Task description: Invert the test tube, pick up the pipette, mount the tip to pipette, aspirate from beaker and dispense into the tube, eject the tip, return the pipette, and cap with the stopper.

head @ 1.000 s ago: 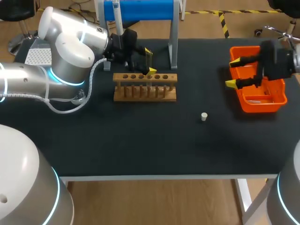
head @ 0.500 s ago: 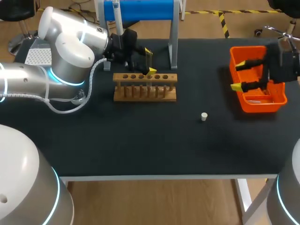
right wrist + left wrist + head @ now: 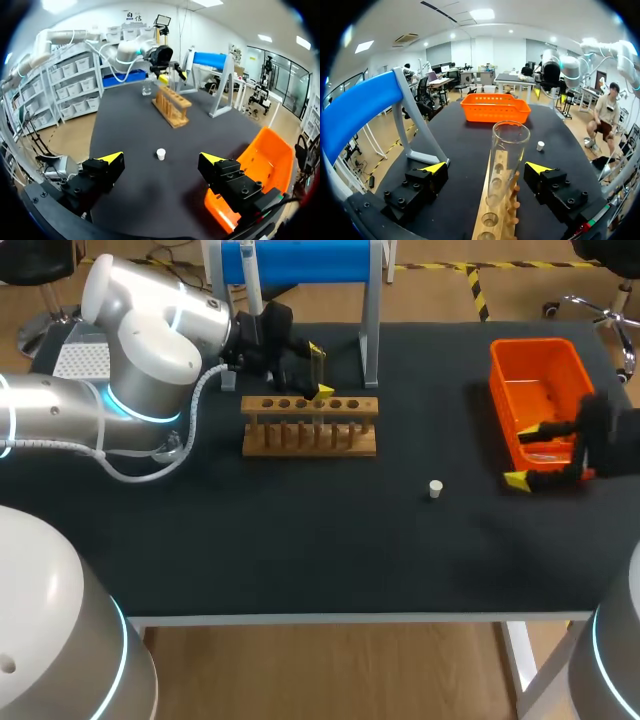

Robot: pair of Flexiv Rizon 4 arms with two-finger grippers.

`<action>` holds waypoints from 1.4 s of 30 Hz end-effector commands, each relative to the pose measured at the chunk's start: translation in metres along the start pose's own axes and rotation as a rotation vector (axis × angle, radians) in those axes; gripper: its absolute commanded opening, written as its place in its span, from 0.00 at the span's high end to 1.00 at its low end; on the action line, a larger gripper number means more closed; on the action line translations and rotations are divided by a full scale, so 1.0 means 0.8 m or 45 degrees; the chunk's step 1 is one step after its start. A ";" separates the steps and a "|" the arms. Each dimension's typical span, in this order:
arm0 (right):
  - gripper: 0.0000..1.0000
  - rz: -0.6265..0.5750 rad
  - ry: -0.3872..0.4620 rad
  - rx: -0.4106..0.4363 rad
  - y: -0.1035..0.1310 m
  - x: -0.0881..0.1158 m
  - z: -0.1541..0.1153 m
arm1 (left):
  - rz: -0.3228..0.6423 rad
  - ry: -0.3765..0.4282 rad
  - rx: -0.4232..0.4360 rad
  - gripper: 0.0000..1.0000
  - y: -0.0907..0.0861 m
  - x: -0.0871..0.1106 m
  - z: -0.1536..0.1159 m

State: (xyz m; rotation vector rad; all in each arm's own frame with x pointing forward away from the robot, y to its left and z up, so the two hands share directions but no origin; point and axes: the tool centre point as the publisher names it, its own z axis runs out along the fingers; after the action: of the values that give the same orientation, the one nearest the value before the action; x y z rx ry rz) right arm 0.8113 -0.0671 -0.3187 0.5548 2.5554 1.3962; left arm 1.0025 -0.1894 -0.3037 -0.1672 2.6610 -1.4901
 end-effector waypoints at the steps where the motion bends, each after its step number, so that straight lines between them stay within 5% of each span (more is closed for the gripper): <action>1: 0.00 -0.006 -0.053 0.033 -0.004 0.009 0.024 | 0.001 0.004 0.002 0.00 0.001 -0.001 0.000; 21: 0.00 0.086 -0.112 0.142 -0.031 0.014 0.115 | 0.001 0.004 0.002 0.00 0.001 -0.001 0.000; 36: 0.14 0.119 -0.158 0.080 -0.038 0.013 0.136 | 0.001 0.004 0.002 0.00 0.001 -0.001 0.000; 39: 0.31 0.118 -0.157 0.078 -0.039 0.013 0.141 | 0.001 0.004 0.002 0.00 0.001 -0.001 0.000; 42: 0.30 0.119 -0.158 0.077 -0.039 0.013 0.146 | 0.001 0.004 0.002 0.00 0.001 -0.001 0.000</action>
State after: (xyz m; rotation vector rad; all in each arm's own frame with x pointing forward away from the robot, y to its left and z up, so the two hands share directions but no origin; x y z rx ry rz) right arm 0.8315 0.0088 -0.4030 0.7551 2.5205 1.2700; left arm 1.0025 -0.1894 -0.3037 -0.1672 2.6610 -1.4900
